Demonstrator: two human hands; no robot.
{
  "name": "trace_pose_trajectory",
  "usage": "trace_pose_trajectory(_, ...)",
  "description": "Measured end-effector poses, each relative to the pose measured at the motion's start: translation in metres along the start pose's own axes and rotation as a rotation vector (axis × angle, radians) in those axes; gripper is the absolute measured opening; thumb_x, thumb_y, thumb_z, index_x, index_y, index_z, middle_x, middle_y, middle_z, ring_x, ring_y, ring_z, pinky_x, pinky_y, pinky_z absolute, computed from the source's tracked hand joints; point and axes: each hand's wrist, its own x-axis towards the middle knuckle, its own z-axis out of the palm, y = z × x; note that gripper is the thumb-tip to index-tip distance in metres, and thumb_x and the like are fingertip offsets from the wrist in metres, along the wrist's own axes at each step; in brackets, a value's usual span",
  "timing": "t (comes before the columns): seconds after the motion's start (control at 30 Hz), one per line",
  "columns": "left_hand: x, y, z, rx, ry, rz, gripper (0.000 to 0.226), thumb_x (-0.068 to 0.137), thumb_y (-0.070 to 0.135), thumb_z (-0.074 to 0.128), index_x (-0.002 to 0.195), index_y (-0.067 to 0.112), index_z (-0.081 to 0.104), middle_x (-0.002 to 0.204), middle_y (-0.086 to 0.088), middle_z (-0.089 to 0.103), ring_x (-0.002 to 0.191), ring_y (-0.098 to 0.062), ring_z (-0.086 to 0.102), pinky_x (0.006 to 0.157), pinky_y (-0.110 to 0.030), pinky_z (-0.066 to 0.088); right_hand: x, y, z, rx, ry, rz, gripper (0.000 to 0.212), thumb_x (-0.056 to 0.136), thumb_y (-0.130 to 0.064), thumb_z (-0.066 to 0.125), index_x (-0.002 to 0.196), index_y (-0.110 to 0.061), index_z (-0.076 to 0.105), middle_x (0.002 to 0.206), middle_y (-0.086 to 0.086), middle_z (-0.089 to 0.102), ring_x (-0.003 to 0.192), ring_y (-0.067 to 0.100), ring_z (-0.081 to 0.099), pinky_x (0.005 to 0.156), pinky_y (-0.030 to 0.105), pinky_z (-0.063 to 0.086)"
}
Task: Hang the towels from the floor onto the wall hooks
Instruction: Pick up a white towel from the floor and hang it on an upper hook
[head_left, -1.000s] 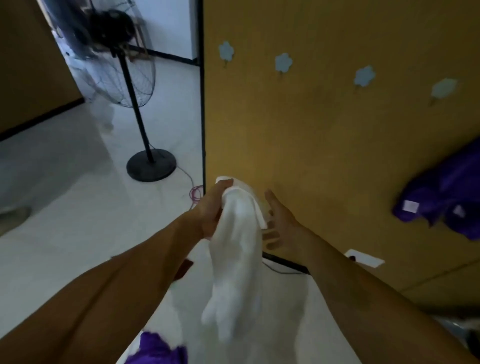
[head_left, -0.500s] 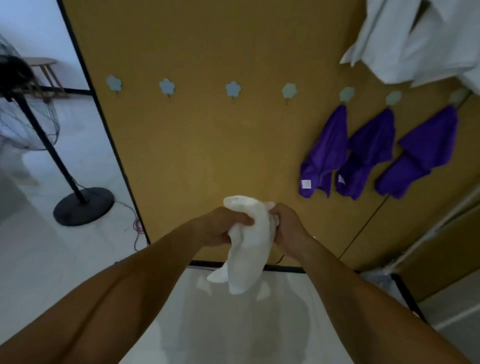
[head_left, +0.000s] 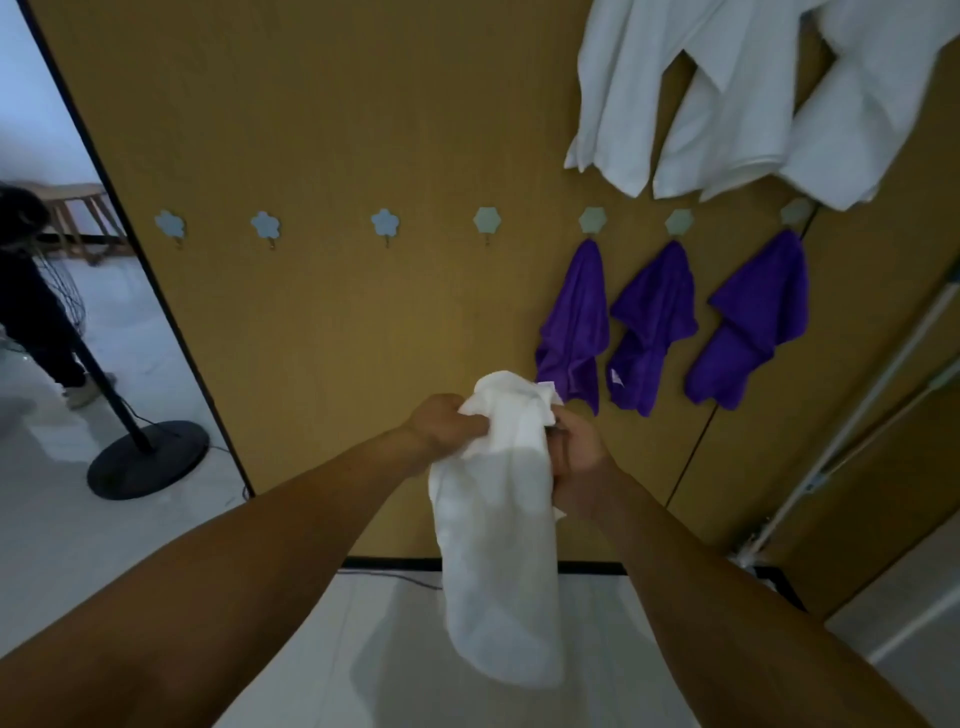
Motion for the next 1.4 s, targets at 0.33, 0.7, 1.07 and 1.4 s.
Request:
trace_pose_trajectory(0.33,-0.016,-0.004,-0.008,-0.184,-0.238,-0.255,0.032,0.080,0.033,0.069,0.102,0.010,0.067,0.086,-0.007,0.057,0.076,-0.021,0.048,0.073,-0.033,0.037,-0.013,-0.012,-0.011,-0.003,-0.165,-0.028,0.060,0.097,-0.038,0.036,0.140,0.004,0.042,0.137,0.030,0.047,0.125,0.041,0.046,0.112,0.052,0.030)
trace_pose_trajectory(0.7,0.004,-0.002,-0.054,-0.593,0.238,-0.086,0.024,0.092,0.017,0.057,0.110,0.001,0.061,0.100,-0.011,0.067,0.097,-0.030,0.064,0.086,-0.044,0.054,0.005,-0.010,0.001,-0.002,-0.057,-0.069,0.037,0.093,-0.036,0.053,0.111,-0.010,0.073,0.109,0.012,0.072,0.102,0.029,0.068,0.087,0.040,0.054)
trace_pose_trajectory(1.07,0.016,-0.037,-0.123,-0.304,0.580,-0.089,0.024,0.085,0.021,0.059,0.069,0.003,0.056,0.067,-0.009,0.052,0.067,-0.025,0.050,0.063,-0.033,0.040,0.002,-0.029,-0.004,-0.243,0.438,-0.119,0.025,0.091,-0.024,0.055,0.102,-0.003,0.063,0.095,0.017,0.069,0.082,0.033,0.068,0.079,0.045,0.054)
trace_pose_trajectory(1.4,0.011,-0.039,-0.148,-0.284,0.623,-0.033,0.013,0.087,0.015,0.056,0.091,0.004,0.063,0.093,-0.015,0.059,0.085,-0.027,0.054,0.073,-0.035,0.044,-0.004,-0.041,-0.002,-0.407,0.487,-0.315,0.046,0.092,-0.006,0.060,0.137,-0.005,0.049,0.134,0.019,0.056,0.116,0.032,0.058,0.101,0.042,0.046)
